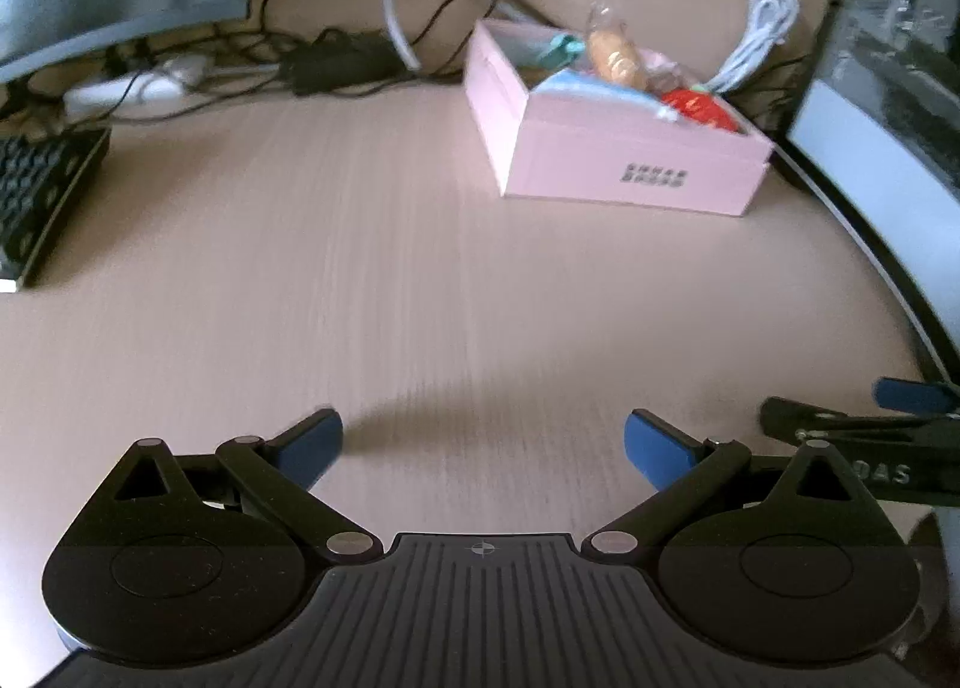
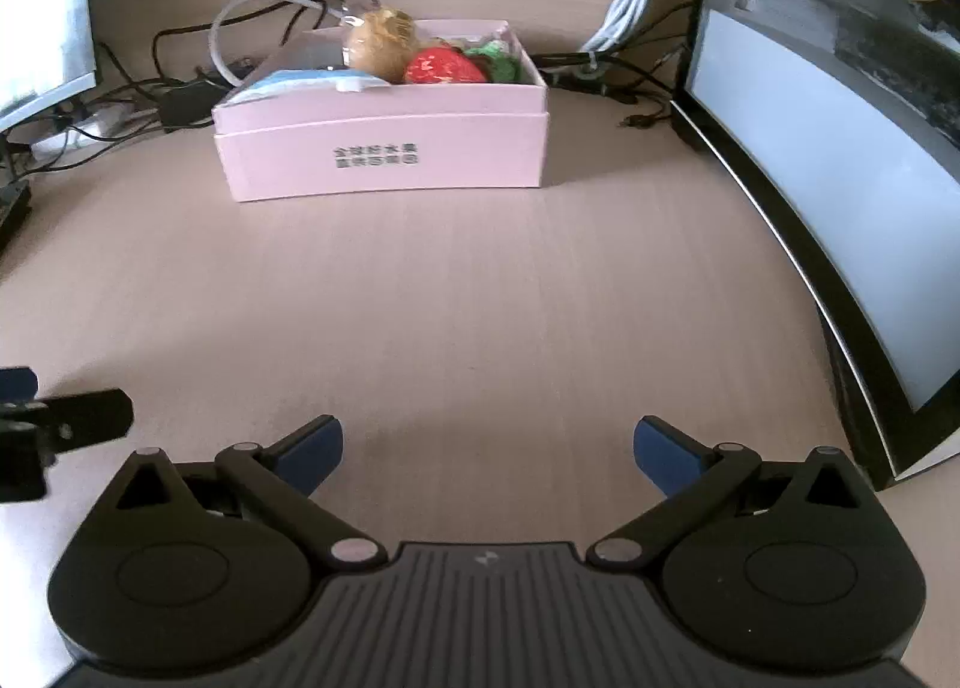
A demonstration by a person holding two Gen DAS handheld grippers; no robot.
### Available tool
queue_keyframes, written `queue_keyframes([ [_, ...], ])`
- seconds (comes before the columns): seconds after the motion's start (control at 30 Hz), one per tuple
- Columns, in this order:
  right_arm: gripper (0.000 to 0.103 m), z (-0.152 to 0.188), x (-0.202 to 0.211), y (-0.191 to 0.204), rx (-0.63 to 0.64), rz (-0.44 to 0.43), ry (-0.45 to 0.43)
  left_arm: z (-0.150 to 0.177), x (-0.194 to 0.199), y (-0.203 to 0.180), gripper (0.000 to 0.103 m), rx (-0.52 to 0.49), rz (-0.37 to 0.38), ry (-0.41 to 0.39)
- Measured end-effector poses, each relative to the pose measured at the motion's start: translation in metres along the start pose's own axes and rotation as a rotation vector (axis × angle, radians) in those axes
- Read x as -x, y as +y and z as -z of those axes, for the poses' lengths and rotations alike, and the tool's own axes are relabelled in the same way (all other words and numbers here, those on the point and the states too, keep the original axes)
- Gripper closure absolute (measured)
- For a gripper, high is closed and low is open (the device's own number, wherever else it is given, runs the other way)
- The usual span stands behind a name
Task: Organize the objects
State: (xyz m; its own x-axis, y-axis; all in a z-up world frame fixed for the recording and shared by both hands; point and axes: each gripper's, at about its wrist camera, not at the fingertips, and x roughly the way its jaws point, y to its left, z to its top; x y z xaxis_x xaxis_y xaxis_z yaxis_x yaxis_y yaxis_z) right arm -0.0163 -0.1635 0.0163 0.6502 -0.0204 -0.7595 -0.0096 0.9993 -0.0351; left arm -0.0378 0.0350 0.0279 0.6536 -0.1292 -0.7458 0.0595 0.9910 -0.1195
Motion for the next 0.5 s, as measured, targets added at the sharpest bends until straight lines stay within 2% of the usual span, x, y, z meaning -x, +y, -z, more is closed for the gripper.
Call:
queue_keyframes([
  [0.1, 0.000, -0.002, -0.006, -0.005, 0.007, -0.015, -0.009, -0.001, -0.006, -0.011, 0.000, -0.005, -0.031, -0.038],
  [0.23, 0.000, -0.010, -0.017, -0.015, -0.003, -0.057, -0.021, -0.004, -0.023, -0.029, 0.000, -0.056, -0.133, -0.073],
  [0.37, 0.000, -0.018, -0.026, -0.017, 0.014, -0.068, -0.046, -0.006, -0.030, -0.034, 0.000, -0.039, -0.153, -0.107],
  [0.5, 0.000, -0.011, -0.032, -0.020, 0.052, -0.110, -0.156, -0.007, -0.033, -0.034, 0.000, -0.048, -0.143, -0.123],
])
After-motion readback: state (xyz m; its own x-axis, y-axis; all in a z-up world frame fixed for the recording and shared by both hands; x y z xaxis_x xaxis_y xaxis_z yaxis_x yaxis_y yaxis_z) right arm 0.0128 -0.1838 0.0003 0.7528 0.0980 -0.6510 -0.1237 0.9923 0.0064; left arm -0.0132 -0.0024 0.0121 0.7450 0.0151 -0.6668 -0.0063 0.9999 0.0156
